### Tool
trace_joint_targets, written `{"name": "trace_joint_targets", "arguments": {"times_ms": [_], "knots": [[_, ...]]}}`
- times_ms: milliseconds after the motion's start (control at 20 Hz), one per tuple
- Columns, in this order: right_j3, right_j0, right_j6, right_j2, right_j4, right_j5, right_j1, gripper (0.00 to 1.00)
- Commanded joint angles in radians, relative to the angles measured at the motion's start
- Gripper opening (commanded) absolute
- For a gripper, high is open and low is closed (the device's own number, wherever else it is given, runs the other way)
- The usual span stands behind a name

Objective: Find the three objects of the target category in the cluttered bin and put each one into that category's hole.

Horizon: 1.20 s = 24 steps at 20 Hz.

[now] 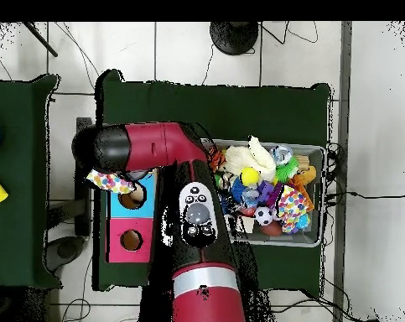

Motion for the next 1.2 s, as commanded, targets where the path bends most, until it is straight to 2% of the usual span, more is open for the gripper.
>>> {"name": "trace_joint_targets", "arguments": {"times_ms": [50,350,500,650,800,900,1200], "knots": [[0.112,-0.036,0.008,0.093,-0.027,-0.035,0.011,0.00],[0.148,-0.048,-0.012,0.111,-0.006,0.046,-0.078,0.00],[0.133,-0.050,-0.018,0.127,0.004,0.075,-0.104,0.00],[0.083,-0.045,-0.023,0.129,-0.016,0.114,-0.098,0.00],[0.000,-0.035,-0.024,0.129,-0.032,0.170,-0.090,0.00],[-0.042,-0.028,-0.011,0.134,-0.032,0.177,-0.064,0.00],[-0.075,-0.026,0.011,0.131,-0.037,0.144,-0.005,0.00]]}}
